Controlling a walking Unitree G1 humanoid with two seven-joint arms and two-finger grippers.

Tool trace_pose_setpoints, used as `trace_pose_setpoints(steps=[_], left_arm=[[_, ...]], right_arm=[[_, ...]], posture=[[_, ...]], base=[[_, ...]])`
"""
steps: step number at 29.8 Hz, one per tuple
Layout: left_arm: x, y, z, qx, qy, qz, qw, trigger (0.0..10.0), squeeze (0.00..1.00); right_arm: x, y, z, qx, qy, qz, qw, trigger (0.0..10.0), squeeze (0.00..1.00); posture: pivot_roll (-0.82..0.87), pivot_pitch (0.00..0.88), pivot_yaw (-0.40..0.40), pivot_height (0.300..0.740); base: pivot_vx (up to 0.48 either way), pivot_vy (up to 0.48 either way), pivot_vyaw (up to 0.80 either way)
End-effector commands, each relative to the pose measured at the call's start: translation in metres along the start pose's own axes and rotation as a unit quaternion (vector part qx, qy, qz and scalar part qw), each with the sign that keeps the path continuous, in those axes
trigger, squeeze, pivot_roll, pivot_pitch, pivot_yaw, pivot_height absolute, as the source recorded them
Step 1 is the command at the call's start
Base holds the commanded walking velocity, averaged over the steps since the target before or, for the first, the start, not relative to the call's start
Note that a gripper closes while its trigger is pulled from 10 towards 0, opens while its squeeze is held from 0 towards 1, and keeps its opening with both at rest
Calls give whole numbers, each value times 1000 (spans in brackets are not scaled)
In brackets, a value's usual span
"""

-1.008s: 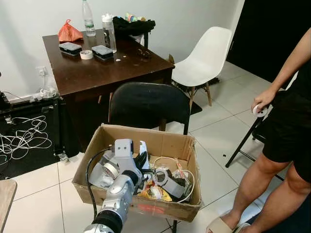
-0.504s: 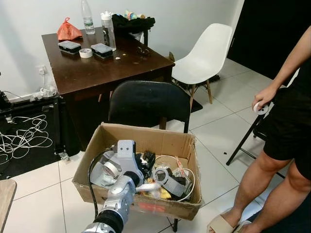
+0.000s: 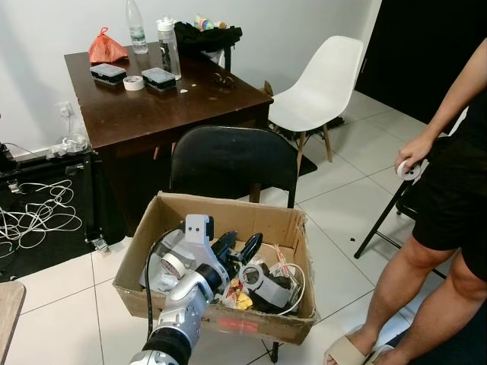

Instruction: Picking trash to rubbish bin

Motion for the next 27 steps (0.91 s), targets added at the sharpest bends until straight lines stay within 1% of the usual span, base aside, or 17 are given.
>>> trace_pose_setpoints(steps=[1,4,5,9,11,12,15,16,17,19,20,21,22,23,25,26,27], left_arm=[[-14,-22,-9,-32,9,5,999,10000,0],[-19,-31,-11,-43,9,2,999,10000,0],[-31,-54,-15,-71,8,-3,997,10000,0],[-39,-75,-19,-96,-6,-11,995,10000,0],[-48,-104,-30,-141,-23,-12,990,10000,0],[-48,-104,-30,-141,-23,-12,990,10000,0],[-65,-145,-57,-222,-29,41,974,10000,0],[-65,-145,-57,-222,-29,41,974,10000,0],[-71,-158,-65,-241,-31,72,967,10000,0],[-75,-166,-69,-250,-32,91,963,10000,0],[-80,-180,-78,-279,-25,121,952,10000,0],[-80,-180,-78,-279,-25,121,952,10000,0],[-87,-195,-88,-309,-15,167,936,10000,0],[-87,-195,-88,-309,-15,167,936,10000,0],[-98,-228,-106,-363,-4,249,898,10000,0],[-98,-228,-106,-363,-4,249,898,10000,0],[-101,-240,-112,-381,4,280,881,10000,0]], right_arm=[[-17,-1,-2,-3,3,27,1000,10000,0],[-17,-1,-1,-3,2,28,1000,10000,0],[-17,-1,-1,-2,2,28,1000,10000,0],[-17,-1,-1,-2,1,29,1000,10000,0],[-17,-1,-1,-3,0,29,1000,10000,0],[-17,-1,-1,-3,0,29,1000,10000,0],[-17,-1,-1,-3,-1,30,1000,10000,0],[-17,-1,-1,-3,-1,30,1000,10000,0],[-17,-1,-1,-3,-1,30,1000,10000,0],[-17,-1,-1,-3,-1,31,1000,10000,0],[-17,-1,-1,-2,-2,31,1000,10000,0],[-17,-1,-1,-2,-2,31,1000,10000,0],[-17,-1,0,-2,-2,32,999,10000,0],[-17,-1,0,-2,-2,32,999,10000,0],[-17,-1,0,-1,-4,32,999,10000,0],[-17,-1,0,-1,-4,32,999,10000,0],[-17,-1,0,-1,-4,32,999,10000,0]], posture=[[-97,191,59,740],[-95,190,59,740],[-92,189,57,740],[-90,189,56,740],[-84,186,55,740],[-84,186,55,740],[-79,188,55,740],[-79,188,55,740],[-79,188,55,740],[-79,188,55,740],[-78,187,54,740],[-78,187,54,740],[-75,185,53,740],[-75,185,53,740],[-72,179,52,740],[-72,179,52,740],[-72,178,52,740]], base=[[0,0,0],[0,0,0],[0,0,0],[0,0,0],[0,0,0],[0,0,0],[0,0,0],[0,0,0],[0,0,0],[0,0,0],[0,0,0],[0,0,0],[0,0,0],[0,0,0],[0,0,0],[0,0,0],[0,0,0]])
Point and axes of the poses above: a point about 5 cm out from each wrist's last joint towards the gripper, its own y axis pointing out of the wrist towards the gripper, its own z axis along the axis of the wrist's last joint, x = y × z, the point moved 4 cm from there along y, pointing out of the wrist towards the gripper, and after that the axes turned 10 degrees about -y, right-handed, at the moved point
